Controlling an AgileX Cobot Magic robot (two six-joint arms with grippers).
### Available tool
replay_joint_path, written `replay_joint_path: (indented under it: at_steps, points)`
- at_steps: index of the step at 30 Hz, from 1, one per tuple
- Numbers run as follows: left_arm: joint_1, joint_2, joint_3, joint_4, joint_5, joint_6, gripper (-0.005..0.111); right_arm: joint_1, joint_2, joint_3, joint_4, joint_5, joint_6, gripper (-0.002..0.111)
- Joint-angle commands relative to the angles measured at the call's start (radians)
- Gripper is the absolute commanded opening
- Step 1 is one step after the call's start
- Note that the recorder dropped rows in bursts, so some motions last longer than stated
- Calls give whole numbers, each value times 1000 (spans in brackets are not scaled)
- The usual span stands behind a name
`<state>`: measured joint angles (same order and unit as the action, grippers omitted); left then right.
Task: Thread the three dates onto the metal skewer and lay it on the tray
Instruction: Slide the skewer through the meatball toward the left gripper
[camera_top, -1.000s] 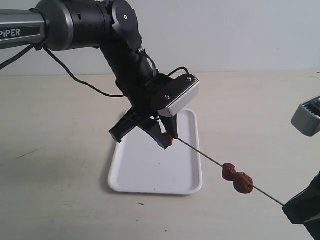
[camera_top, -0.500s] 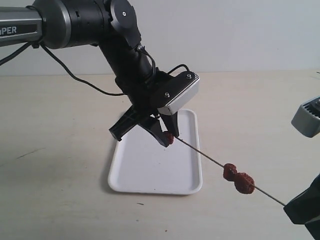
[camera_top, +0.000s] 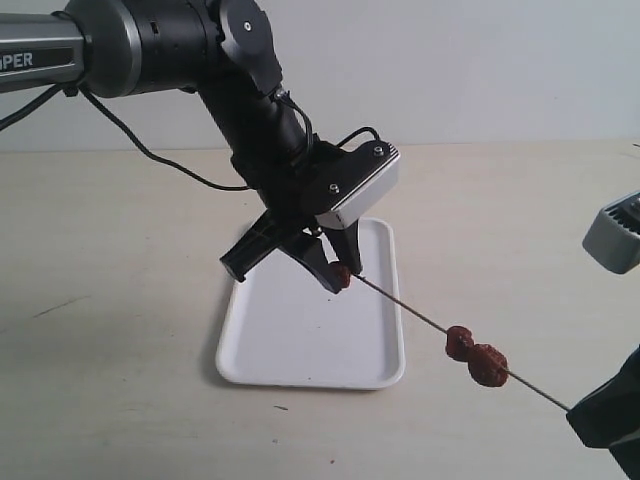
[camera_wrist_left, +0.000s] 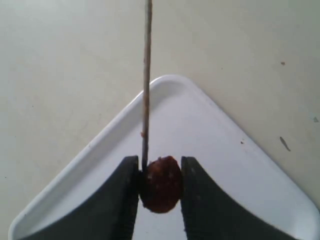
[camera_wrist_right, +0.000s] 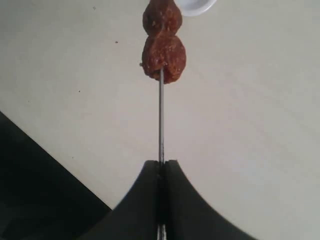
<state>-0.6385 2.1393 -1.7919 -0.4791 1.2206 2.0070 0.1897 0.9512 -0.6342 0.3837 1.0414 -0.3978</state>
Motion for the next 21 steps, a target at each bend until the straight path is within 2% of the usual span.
replay_joint_path:
  at_steps: [1, 21]
  points:
    - [1, -12, 1, -35, 0, 12, 30, -3, -4, 1, 24, -16, -24, 0]
    - [1, -12, 1, -42, 0, 35, 30, -3, 156, -1, 90, -86, -118, 0]
